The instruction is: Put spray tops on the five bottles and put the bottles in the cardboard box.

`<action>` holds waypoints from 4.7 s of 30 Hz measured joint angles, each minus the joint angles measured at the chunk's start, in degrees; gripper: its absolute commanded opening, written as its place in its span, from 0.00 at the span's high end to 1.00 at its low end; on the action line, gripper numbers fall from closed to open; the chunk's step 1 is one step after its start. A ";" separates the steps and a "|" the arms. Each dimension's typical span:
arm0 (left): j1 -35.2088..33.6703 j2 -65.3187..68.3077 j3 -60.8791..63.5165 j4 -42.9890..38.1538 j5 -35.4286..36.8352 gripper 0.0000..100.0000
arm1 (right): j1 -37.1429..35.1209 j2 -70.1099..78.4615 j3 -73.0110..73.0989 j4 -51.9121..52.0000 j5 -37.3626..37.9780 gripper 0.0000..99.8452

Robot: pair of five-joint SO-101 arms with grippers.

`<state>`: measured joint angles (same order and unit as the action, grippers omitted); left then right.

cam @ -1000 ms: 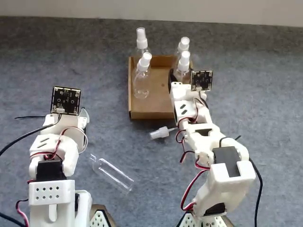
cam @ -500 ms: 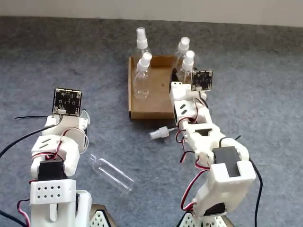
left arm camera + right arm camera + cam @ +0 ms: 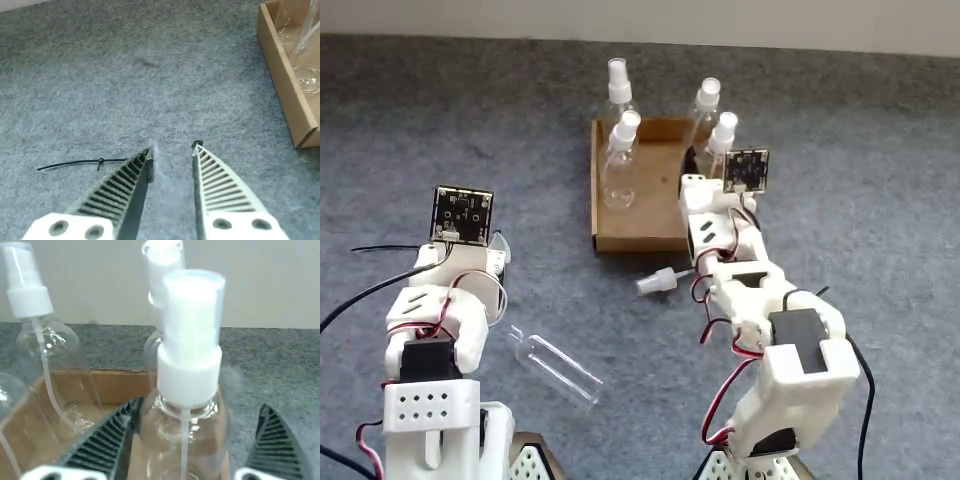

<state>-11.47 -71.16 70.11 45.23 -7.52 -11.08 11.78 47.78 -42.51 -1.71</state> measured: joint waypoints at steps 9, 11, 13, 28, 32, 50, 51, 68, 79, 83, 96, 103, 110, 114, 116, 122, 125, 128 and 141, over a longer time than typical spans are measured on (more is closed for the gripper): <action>0.00 0.00 0.00 0.00 0.00 0.87 | 0.00 -12.13 0.00 10.99 0.00 0.71; 0.00 0.00 0.00 0.00 0.00 0.87 | 0.00 -14.86 0.00 13.80 0.00 0.71; 0.00 0.00 0.00 0.00 0.00 0.87 | 0.00 -17.76 0.00 16.88 0.00 0.71; 0.00 0.00 0.00 0.00 0.00 0.87 | 0.00 -43.25 0.00 43.52 0.00 0.71; 0.00 0.00 0.00 0.00 0.00 0.87 | 0.00 -48.79 0.00 48.35 0.00 0.71; -15.56 25.93 -31.03 11.78 -3.08 0.87 | -43.08 -50.55 -9.14 96.53 0.00 0.71; -17.32 29.71 -34.99 13.01 -3.52 0.87 | -46.15 -49.58 -9.14 96.70 0.00 0.71; -35.52 64.97 -74.73 19.78 -8.97 0.87 | -61.45 -21.80 -9.14 83.16 0.09 0.71; -35.52 65.41 -74.73 19.78 -9.85 0.87 | -59.87 -14.95 -9.23 81.76 0.09 0.98; -35.52 65.41 -74.81 21.63 -9.85 0.87 | -54.33 -15.03 -9.23 81.76 0.09 1.00; -13.80 53.80 -77.54 45.36 -12.92 0.87 | -33.32 -55.12 -8.18 113.67 8.35 1.00; 10.02 48.88 -72.53 51.87 -13.01 0.87 | -1.32 -75.43 -6.07 123.96 22.59 1.00; 32.44 48.88 -57.85 45.10 -13.27 0.87 | 28.40 -69.27 3.60 113.41 32.44 1.00; 37.98 48.88 -48.97 35.34 -13.27 0.83 | 34.99 -60.57 8.09 103.65 33.23 1.00; 38.51 48.88 -44.66 29.89 -13.27 0.79 | 36.48 -56.00 8.62 100.57 33.41 1.00; 38.95 50.02 -37.71 18.37 -13.27 0.80 | 36.92 -47.12 8.62 96.09 33.41 1.00; 39.03 55.30 -37.80 15.82 -13.27 0.80 | 36.92 -46.59 8.62 95.38 33.41 1.00; 39.30 63.03 -40.62 15.21 -13.27 0.80 | 36.92 -46.59 8.62 95.38 33.41 1.00; 40.53 84.84 -54.68 15.21 -11.25 0.86 | 37.19 -46.33 8.62 95.38 33.41 1.00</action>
<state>29.05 13.67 15.43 60.44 -18.77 26.11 -34.55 56.40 52.88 31.69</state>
